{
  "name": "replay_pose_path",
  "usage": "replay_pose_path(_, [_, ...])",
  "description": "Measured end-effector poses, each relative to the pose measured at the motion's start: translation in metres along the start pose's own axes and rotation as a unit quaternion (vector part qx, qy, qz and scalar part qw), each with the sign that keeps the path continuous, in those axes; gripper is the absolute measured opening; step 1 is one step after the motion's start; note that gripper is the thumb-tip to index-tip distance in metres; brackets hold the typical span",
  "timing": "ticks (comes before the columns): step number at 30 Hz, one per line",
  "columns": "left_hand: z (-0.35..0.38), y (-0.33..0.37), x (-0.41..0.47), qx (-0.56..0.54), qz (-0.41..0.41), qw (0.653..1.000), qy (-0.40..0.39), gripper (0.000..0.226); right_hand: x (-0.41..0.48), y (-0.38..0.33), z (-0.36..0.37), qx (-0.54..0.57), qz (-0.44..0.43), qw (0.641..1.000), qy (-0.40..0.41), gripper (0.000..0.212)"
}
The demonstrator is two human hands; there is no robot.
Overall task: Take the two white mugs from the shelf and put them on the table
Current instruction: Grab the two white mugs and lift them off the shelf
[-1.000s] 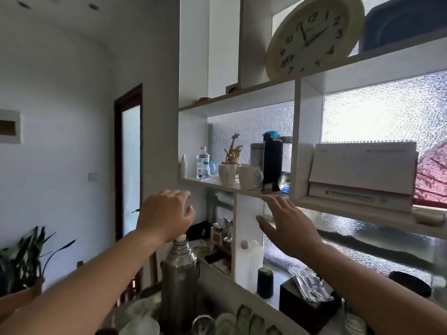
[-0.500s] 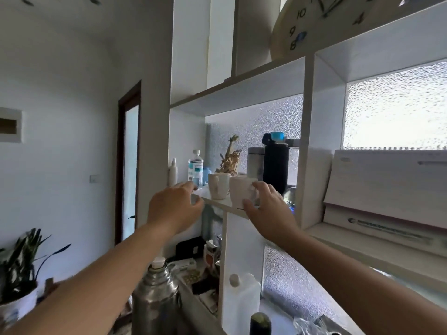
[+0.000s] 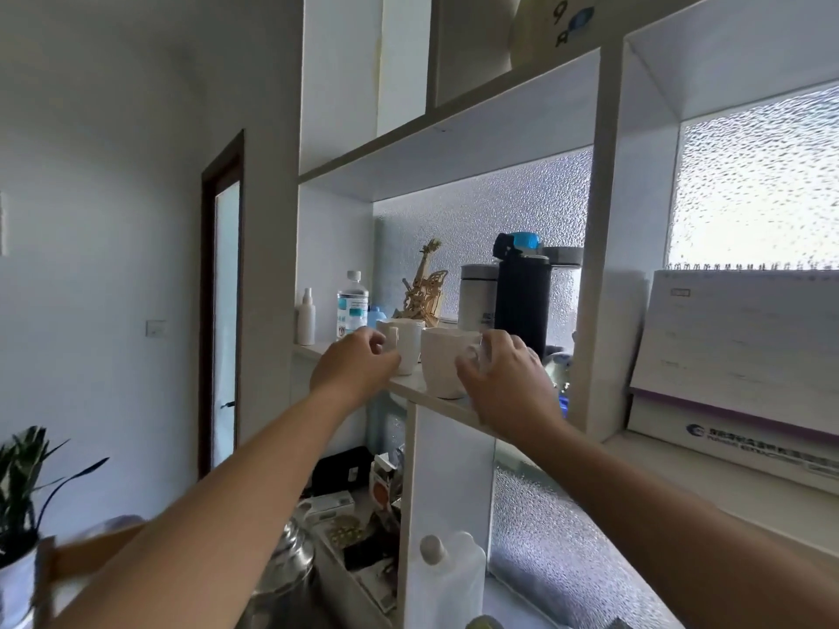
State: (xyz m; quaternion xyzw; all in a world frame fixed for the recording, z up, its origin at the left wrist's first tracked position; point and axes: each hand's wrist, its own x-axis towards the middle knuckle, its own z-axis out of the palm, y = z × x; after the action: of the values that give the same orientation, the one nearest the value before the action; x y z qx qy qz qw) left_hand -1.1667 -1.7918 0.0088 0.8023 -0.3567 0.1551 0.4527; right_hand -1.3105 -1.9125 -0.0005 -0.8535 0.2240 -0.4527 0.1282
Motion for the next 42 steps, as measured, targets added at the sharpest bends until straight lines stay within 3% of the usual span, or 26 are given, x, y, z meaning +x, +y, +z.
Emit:
replay_pose_path(5, [0.012,-0.017,0.019,-0.099,-0.019,0.995,0.000,0.045,0.002,0.007,-0.001,-0.033,0.024,0.999,0.016,0.042])
replay_pose_path(11, [0.021,-0.034,0.037,-0.143,-0.029,0.989,0.005,0.051,0.004,0.008,0.002,-0.035,0.044,0.998,0.025,0.037])
replay_pose_path(21, [0.048,-0.042,0.048,-0.270,-0.060,0.961,-0.018,0.054,0.006,0.011,0.007,0.077,0.074,0.991,0.075,0.029])
replay_pose_path(28, [0.063,-0.038,0.058,-0.330,-0.070,0.941,-0.009,0.053,0.007,0.013,0.012,0.136,0.076,0.985,0.067,0.023])
replay_pose_path(37, [0.069,-0.038,0.066,-0.294,-0.040,0.954,0.050,0.041,0.007,0.019,0.015,0.174,0.073,0.980,0.064,0.020])
replay_pose_path(42, [0.070,-0.041,0.064,-0.299,-0.029,0.954,0.026,0.040,0.008,0.018,0.015,0.166,0.069,0.981,0.070,0.020])
